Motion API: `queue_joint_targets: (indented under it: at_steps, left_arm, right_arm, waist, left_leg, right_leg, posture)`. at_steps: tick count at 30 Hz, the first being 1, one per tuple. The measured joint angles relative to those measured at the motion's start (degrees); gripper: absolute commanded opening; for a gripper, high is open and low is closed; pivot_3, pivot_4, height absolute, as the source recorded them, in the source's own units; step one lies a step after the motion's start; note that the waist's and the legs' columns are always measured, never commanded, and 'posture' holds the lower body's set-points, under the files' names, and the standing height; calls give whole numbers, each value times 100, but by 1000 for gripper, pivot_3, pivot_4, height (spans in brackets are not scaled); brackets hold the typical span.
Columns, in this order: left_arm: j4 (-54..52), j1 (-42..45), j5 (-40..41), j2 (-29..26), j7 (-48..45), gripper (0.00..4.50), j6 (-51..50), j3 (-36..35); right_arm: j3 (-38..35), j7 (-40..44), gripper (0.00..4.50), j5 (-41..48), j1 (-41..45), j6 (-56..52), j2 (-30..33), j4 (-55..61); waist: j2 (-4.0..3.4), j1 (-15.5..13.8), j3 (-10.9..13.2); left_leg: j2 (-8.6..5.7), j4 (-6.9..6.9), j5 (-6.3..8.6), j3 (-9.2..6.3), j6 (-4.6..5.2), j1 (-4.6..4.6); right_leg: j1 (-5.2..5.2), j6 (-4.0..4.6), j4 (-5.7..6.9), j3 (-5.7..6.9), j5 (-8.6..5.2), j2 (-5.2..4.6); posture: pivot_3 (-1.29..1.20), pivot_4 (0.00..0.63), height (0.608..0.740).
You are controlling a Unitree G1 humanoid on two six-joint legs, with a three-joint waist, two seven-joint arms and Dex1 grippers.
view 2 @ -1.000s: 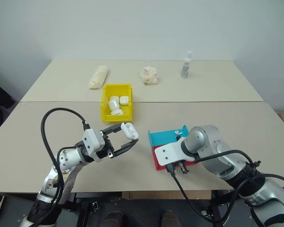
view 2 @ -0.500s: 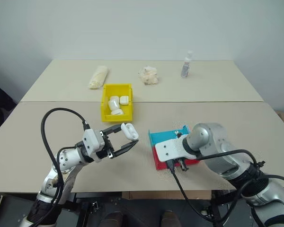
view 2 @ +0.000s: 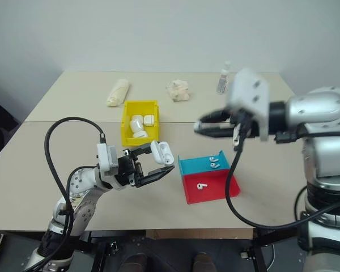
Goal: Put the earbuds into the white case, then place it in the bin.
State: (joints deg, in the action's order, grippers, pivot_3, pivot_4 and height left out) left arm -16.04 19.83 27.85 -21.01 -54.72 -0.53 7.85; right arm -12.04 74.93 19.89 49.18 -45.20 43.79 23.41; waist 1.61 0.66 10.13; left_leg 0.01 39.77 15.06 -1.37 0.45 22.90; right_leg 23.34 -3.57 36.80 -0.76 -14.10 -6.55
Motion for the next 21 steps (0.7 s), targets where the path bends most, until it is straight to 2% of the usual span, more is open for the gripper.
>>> queue_joint_targets:
  at_steps: [4, 9, 12, 21]
  left_arm:
    - [45, 330, 152, 73, -240, 2756, -146, 123]
    - [80, 567, 194, 108, -388, 2756, -369, 186]
    - [82, 694, 267, 110, -420, 2756, -508, 178]
    - [70, 705, 369, 68, -435, 2756, -609, 167]
  right_arm:
    - [-655, -461, 1188, 1049, -113, 163, -729, 24]
    - [-710, -744, 1188, 1909, -682, 657, -1323, 237]
    - [-608, -774, 1188, 2097, -1072, 1021, -1532, 259]
    - [42, -744, 1188, 2062, -1520, 1862, -1495, 28]
  waist:
    - [0, 1, 0]
    - [0, 7, 0]
    - [-1, 6, 0]
    - [-1, 13, 0]
  left_leg:
    - [-1, 1, 0, -2, 1, -1]
    - [1, 1, 1, -4, 2, -1]
    - [0, 2, 0, -3, 2, -4]
    - [2, 1, 0, -3, 2, -7]
  right_leg:
    - [-4, 0, 3, 2, 0, 0]
    - [-5, 0, 27, 2, 0, 3]
    - [-4, 0, 26, 1, 0, 3]
    - [-5, 0, 18, 0, 0, 5]
  posture:
    - [0, 150, 740]
    - [0, 150, 740]
    - [0, 150, 740]
    - [0, 150, 740]
